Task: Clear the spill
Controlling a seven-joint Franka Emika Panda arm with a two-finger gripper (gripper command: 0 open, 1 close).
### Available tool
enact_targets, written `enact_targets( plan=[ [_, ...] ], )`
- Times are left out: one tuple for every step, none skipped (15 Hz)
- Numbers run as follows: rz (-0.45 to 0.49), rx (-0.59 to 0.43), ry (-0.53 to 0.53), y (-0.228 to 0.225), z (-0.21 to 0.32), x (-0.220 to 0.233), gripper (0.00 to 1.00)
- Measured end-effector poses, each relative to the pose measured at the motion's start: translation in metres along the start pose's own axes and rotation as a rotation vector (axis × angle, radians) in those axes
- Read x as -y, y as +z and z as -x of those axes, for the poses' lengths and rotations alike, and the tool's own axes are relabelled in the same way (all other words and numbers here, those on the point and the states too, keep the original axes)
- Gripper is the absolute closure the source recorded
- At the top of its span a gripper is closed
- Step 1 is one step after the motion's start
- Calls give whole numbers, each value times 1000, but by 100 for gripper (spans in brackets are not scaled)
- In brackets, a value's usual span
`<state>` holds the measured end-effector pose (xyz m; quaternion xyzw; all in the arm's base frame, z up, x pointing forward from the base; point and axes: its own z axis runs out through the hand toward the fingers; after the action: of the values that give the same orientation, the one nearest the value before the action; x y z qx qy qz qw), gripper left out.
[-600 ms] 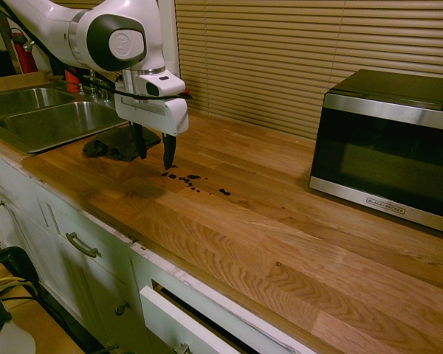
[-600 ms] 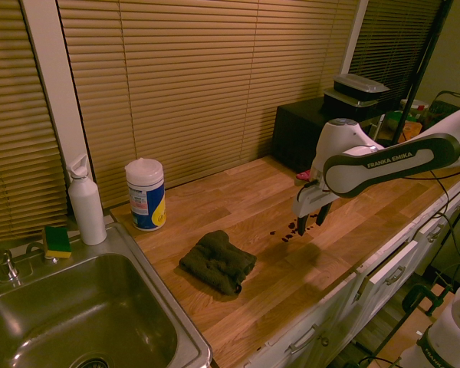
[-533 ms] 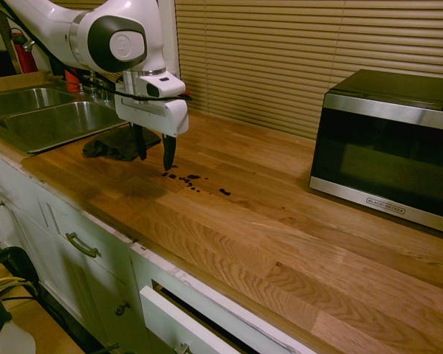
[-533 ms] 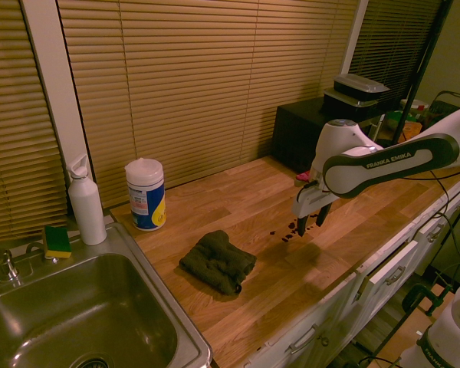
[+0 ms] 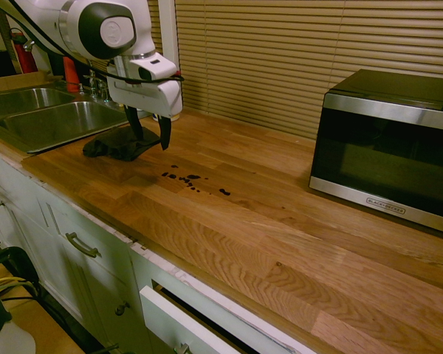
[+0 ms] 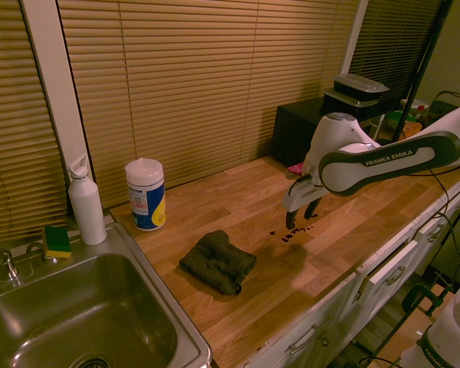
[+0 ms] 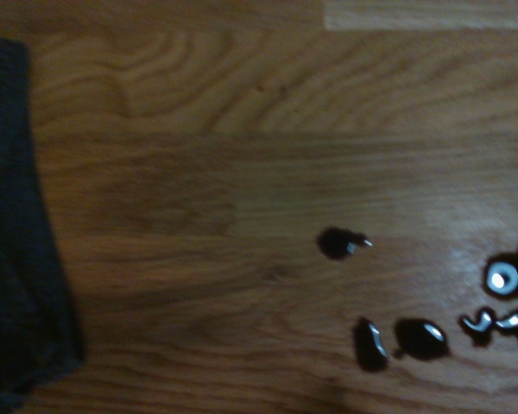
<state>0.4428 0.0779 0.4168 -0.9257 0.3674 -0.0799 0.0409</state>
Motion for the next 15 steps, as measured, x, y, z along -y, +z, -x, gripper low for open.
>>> enact_targets(
  plan=[
    [-15, -11, -23, -6, 10, 14, 0],
    [-26, -18, -43, -10, 20, 27, 0],
    [-38, -22, -61, -14, 31, 42, 0],
    [-50, -25, -73, -16, 40, 58, 0],
    [-61, -28, -81, -16, 48, 72, 0],
    [-67, -22, -92, -12, 55, 87, 0],
    [-69, -11, -103, -7, 62, 99, 0],
    [-70, -4, -114, -3, 68, 109, 0],
    [-70, 2, -124, 3, 76, 119, 0],
    [-68, 5, -135, 9, 83, 127, 0],
    [-68, 3, -143, 17, 90, 135, 0],
    [-63, -2, -144, 25, 96, 142, 0],
    [-56, -6, -142, 32, 100, 150, 0],
    [-50, -5, -140, 38, 104, 156, 0],
    [-45, -8, -138, 42, 106, 162, 0]
  ],
)
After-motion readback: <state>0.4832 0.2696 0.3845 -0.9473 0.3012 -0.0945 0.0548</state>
